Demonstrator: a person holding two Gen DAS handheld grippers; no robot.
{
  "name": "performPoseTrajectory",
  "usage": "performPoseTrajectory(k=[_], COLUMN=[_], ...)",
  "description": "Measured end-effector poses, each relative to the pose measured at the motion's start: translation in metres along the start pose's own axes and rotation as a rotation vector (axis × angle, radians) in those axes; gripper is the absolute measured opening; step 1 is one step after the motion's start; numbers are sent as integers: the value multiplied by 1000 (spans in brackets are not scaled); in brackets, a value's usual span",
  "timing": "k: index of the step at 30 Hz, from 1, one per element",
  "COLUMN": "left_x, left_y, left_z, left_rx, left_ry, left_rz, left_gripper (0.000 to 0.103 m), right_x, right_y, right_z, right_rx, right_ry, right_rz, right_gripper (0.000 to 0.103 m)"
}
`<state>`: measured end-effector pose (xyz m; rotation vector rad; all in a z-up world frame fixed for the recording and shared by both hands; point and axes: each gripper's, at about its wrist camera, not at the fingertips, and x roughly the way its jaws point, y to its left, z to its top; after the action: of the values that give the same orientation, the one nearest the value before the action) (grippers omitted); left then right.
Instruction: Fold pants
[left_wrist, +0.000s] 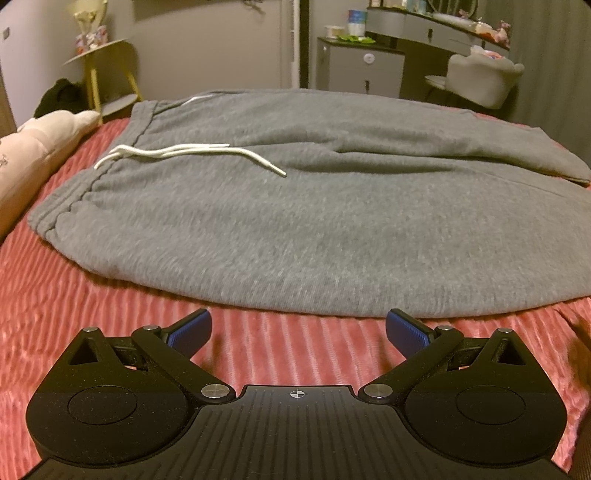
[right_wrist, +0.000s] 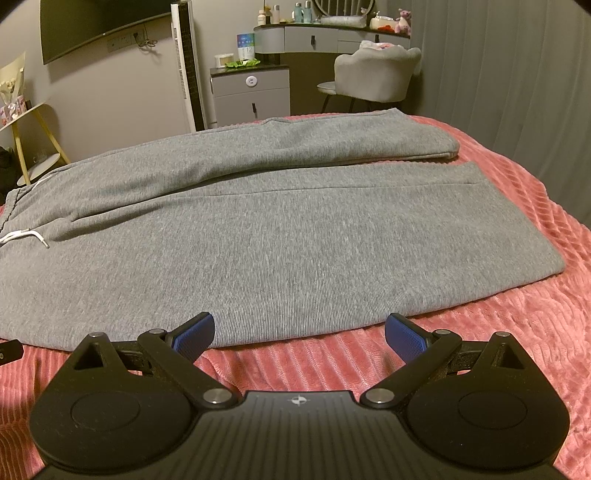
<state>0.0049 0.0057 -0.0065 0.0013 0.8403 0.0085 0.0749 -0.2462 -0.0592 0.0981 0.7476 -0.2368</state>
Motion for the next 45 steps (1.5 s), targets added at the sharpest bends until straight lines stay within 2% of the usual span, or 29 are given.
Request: performPoseTrajectory(k=[45], left_x=[3], left_y=[4], left_z=[2], left_rx=[-26], left_ry=[13], left_rz=[35], left_gripper=[103], right_x=[0], right_y=[0], right_z=[1], right_rx=[-1], right_ry=[6], right_rz=[13], right_gripper=[99])
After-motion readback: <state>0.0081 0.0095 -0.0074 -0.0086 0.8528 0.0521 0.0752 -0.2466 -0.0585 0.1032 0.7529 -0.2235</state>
